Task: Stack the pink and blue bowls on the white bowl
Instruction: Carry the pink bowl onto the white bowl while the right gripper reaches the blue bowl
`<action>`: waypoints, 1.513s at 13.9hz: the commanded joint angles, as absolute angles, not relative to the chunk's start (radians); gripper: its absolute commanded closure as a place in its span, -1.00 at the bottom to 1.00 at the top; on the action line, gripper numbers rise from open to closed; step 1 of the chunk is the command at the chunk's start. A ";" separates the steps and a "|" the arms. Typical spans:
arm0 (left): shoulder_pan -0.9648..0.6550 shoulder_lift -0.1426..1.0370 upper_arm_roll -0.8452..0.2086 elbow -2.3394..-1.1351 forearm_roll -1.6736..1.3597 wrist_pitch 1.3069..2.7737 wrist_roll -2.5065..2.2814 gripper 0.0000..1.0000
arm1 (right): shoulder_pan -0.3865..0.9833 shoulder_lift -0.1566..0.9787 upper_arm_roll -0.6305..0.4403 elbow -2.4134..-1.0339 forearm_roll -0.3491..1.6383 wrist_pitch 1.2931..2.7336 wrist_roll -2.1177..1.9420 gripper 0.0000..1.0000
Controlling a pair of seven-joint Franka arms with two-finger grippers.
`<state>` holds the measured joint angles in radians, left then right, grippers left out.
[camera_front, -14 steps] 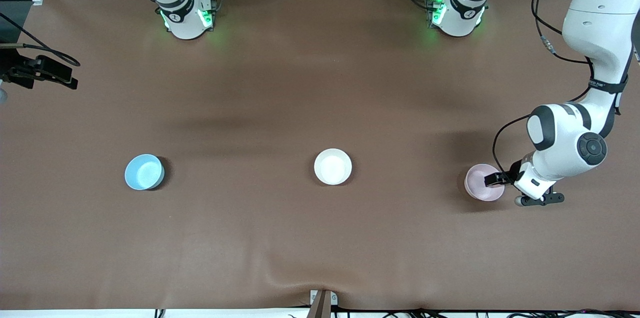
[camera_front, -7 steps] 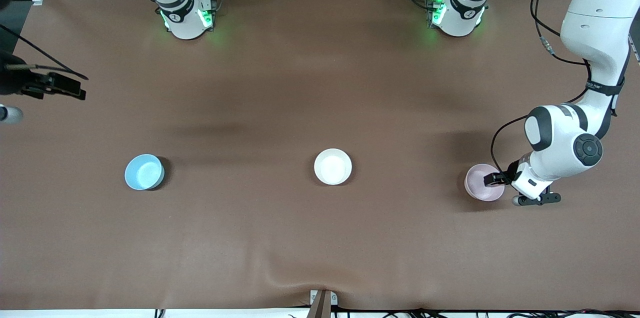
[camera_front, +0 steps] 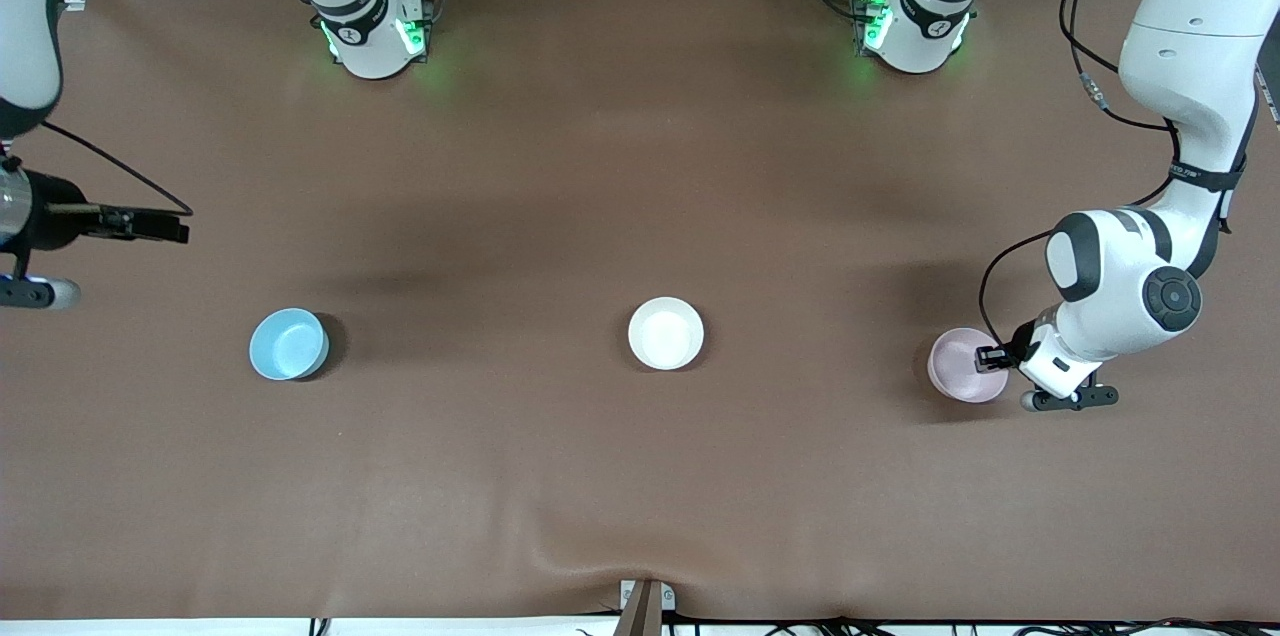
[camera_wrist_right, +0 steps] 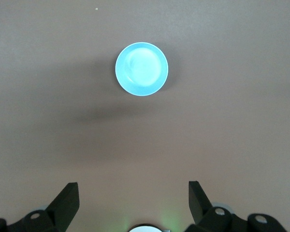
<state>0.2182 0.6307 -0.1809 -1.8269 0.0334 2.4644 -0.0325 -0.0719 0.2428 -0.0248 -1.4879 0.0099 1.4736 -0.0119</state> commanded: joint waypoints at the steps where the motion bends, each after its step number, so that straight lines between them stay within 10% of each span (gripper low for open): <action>1: 0.218 0.612 -0.187 -1.829 0.052 2.471 -0.021 1.00 | -0.095 0.278 -0.018 -1.477 0.000 1.489 -0.021 -1.00; 11: 0.183 0.515 -0.506 -1.763 0.037 2.352 -0.236 1.00 | -0.144 0.439 -0.017 -1.488 -0.003 1.660 -0.020 -1.00; 21: -0.204 0.675 -0.442 -1.589 0.051 2.353 -0.563 1.00 | -0.127 0.485 -0.017 -1.631 -0.003 1.917 -0.011 -1.00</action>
<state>-0.1654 0.6397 -0.4861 -1.6394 0.0333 2.3703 -0.5500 -0.1298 0.4839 -0.0220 -1.6156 -0.0016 1.8948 -0.0119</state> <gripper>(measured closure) 0.969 0.000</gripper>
